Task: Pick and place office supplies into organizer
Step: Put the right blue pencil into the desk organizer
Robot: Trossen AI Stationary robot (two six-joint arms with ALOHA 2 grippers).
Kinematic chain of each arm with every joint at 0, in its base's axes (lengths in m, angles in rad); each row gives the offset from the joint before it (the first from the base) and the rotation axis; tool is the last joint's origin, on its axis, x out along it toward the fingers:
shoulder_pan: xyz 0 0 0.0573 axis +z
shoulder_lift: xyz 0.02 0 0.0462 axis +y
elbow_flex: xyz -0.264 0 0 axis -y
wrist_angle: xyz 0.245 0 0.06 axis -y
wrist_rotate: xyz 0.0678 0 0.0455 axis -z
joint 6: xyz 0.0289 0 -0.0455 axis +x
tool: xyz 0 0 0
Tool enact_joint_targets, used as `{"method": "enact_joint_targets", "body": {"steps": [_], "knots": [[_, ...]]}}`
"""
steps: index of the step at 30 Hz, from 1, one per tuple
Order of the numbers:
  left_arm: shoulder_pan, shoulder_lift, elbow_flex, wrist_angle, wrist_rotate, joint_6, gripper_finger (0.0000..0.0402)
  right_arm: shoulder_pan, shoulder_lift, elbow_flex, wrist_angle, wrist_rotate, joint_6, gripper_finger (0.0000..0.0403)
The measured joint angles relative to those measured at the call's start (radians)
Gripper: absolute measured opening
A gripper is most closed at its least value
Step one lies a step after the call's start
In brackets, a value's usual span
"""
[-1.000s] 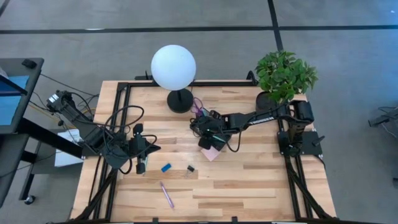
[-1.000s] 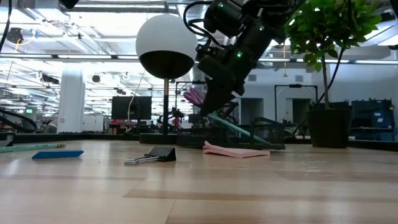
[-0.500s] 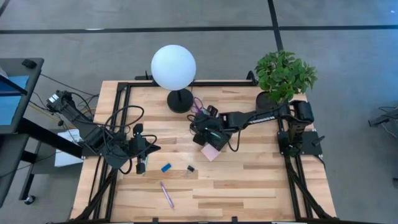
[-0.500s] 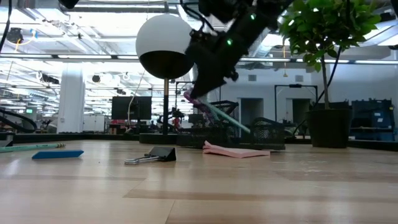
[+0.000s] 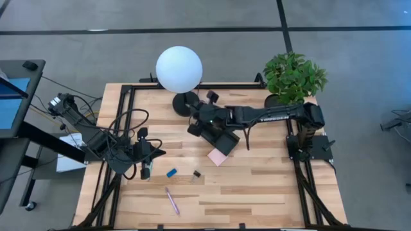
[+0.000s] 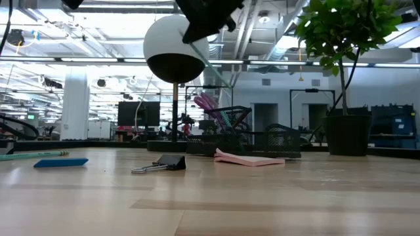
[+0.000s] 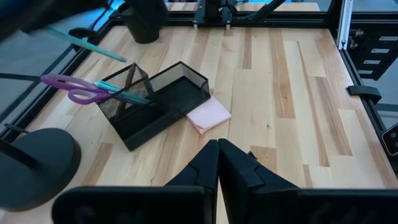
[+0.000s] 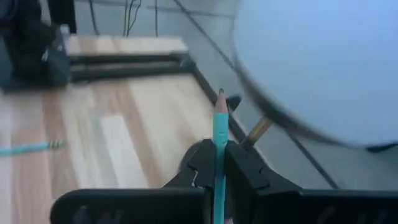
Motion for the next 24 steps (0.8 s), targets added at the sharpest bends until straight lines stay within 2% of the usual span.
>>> {"method": "enact_joint_targets", "body": {"steps": [7, 14, 18, 24], "knots": [[0.0, 0.0, 0.0, -0.061, -0.001, -0.007, 0.0003, -0.066, 0.001, 0.002, 0.02, -0.038, 0.069, 0.0009], [0.0, 0.0, 0.0, -0.088, -0.001, -0.011, 0.0003, -0.097, 0.003, -0.1, 0.039, -0.055, 0.209, 0.0009], [0.0, 0.0, 0.0, -0.089, -0.005, -0.01, 0.0003, -0.096, 0.003, -0.155, 0.036, -0.054, 0.238, 0.001], [0.0, 0.0, 0.0, -0.089, -0.01, -0.012, 0.0003, -0.096, 0.003, -0.232, 0.047, -0.054, 0.284, 0.0039]]}}
